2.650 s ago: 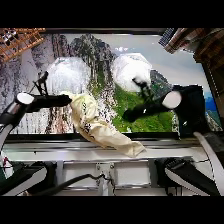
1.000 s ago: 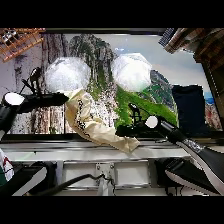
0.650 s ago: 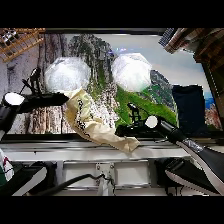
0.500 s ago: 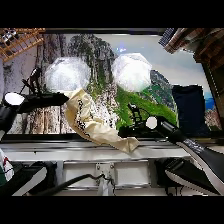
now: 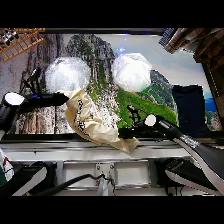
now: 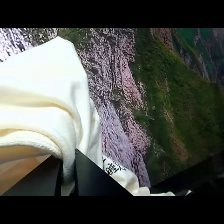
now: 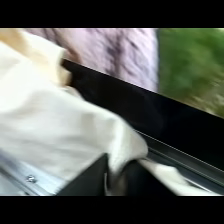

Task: Fold the clothes and pants, and hang the long-sleeved shirts on hangers.

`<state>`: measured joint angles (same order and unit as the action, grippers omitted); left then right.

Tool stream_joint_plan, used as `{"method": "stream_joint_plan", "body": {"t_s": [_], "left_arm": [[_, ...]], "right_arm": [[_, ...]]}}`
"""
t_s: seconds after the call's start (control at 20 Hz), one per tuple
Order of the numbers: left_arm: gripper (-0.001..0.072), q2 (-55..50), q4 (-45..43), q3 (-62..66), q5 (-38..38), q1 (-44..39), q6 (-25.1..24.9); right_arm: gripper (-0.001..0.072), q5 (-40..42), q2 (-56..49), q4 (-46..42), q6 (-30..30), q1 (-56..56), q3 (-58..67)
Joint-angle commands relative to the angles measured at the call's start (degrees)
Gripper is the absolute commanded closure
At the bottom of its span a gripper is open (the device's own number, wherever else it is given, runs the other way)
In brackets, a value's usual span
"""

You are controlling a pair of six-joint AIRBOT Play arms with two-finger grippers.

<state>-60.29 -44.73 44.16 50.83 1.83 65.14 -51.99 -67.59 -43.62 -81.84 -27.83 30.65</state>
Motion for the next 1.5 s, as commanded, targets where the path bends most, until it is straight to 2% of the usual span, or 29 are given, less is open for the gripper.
{"method": "stream_joint_plan", "body": {"t_s": [0.0, 0.15, 0.3, 0.55, 0.7, 0.95, 1.2, 1.3, 1.45], "left_arm": [[0.0689, 0.28, 0.00, 0.07, -0.02, 0.09, 0.00], [0.0689, 2.54, 0.00, 2.10, 0.04, 0.09, 0.00], [0.0691, 7.87, -1.62, 8.74, -0.11, 0.87, 0.02], [0.0691, 17.62, -10.86, 25.83, -0.70, 8.85, 0.87], [0.0691, 21.99, -14.51, 31.74, -0.72, 12.79, 0.85], [0.0690, 27.69, -17.03, 33.99, -4.74, 13.18, -0.07], [0.0691, 34.84, -17.25, 34.01, -7.74, 13.18, -0.07], [0.0691, 35.30, -17.16, 33.99, -6.08, 13.16, -0.02], [0.0690, 30.16, -17.25, 33.94, 0.85, 13.16, -0.04]], "right_arm": [[0.0686, 2.23, -0.39, 5.68, 5.66, 0.11, 1.20], [0.0688, 2.05, 0.74, 2.99, 7.98, 0.11, 7.02], [0.0689, 2.14, 4.50, -5.44, 7.72, 0.72, 16.96], [0.0690, 3.54, 16.26, -17.27, 3.30, 11.50, 31.56], [0.0691, 3.61, 23.04, -17.94, 2.91, 19.50, 36.94], [0.0691, 3.06, 29.53, -18.32, 2.91, 27.41, 46.34], [0.0690, -8.46, 30.05, -18.08, 1.20, 28.98, 54.36], [0.0690, -11.28, 29.92, -18.10, -0.94, 28.79, 54.12], [0.0690, -11.65, 28.83, -18.60, -1.79, 28.81, 49.24]]}}
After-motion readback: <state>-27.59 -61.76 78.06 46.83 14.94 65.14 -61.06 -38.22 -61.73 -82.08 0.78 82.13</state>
